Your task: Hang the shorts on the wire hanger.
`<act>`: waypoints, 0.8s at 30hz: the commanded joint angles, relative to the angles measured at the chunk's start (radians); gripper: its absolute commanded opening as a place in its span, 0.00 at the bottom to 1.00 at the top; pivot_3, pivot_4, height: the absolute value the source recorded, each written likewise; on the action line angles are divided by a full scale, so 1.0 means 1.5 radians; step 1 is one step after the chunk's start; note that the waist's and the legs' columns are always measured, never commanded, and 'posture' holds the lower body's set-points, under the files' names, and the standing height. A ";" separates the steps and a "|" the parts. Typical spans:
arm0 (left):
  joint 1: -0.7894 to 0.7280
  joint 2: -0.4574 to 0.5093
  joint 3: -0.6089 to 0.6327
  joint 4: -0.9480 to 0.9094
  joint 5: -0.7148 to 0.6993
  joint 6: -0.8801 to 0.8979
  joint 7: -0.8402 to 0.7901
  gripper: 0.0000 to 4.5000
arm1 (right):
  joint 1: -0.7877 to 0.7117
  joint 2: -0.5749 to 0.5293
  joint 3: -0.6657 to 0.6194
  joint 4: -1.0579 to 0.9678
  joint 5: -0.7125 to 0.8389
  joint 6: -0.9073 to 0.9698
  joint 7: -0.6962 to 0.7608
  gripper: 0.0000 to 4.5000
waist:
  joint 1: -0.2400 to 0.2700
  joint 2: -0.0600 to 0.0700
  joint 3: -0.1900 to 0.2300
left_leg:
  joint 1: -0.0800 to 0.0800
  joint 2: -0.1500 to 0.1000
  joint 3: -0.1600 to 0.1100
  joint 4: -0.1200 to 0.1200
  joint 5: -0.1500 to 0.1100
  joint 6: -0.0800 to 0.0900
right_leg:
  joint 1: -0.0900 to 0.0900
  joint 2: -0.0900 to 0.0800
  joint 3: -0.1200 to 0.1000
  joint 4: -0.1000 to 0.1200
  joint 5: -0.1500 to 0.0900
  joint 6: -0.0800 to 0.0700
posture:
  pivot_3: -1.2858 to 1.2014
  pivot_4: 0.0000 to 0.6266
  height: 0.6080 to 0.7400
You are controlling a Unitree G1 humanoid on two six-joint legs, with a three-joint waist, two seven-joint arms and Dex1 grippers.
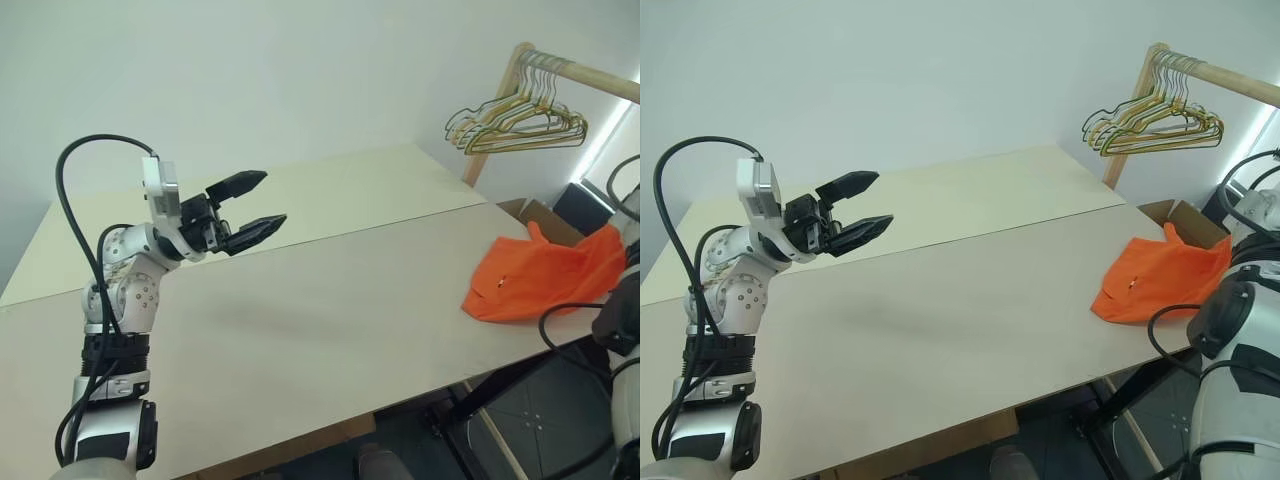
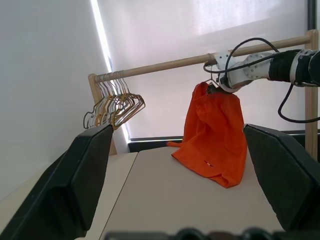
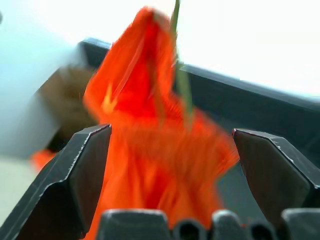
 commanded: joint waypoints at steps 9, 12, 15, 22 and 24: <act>-0.001 0.005 0.021 -0.023 -0.020 -0.002 -0.007 1.00 | 0.025 0.003 0.182 -0.111 -0.181 -0.224 -0.023 0.99 | -0.001 0.000 0.000 | 0.000 0.000 0.000 0.000 0.000 0.000 | 0.000 0.000 0.000 0.000 0.000 0.000 | 0.46 0.00 1.00; 0.018 0.016 0.034 -0.033 -0.019 0.001 0.002 1.00 | 0.043 0.022 0.234 -0.160 -0.203 -0.301 0.069 0.99 | -0.006 0.001 0.000 | 0.000 0.000 0.001 0.000 0.001 -0.002 | -0.001 0.001 0.001 0.000 0.000 0.000 | 0.47 0.00 1.00; 0.047 0.030 0.054 -0.048 -0.015 0.004 0.022 1.00 | 0.064 0.058 0.270 -0.214 -0.180 -0.349 0.236 0.99 | -0.018 0.001 -0.001 | 0.001 0.001 0.001 0.000 0.002 -0.004 | 0.000 0.001 0.001 0.001 0.000 0.000 | 0.47 0.00 1.00; 0.158 0.064 0.116 -0.120 -0.020 0.008 0.083 1.00 | 0.148 0.137 0.305 -0.404 -0.083 -0.321 0.584 0.99 | -0.011 0.001 0.000 | 0.009 0.001 -0.002 0.000 0.000 0.000 | 0.008 0.001 -0.001 0.000 0.000 0.000 | 0.50 0.00 1.00; 0.200 0.074 0.139 -0.155 -0.033 0.020 0.095 1.00 | 0.174 0.149 0.314 -0.460 -0.054 -0.294 0.666 0.99 | 0.000 0.001 0.000 | 0.009 0.001 -0.002 0.000 0.000 0.000 | 0.008 0.001 -0.002 0.000 0.000 0.000 | 0.50 0.00 1.00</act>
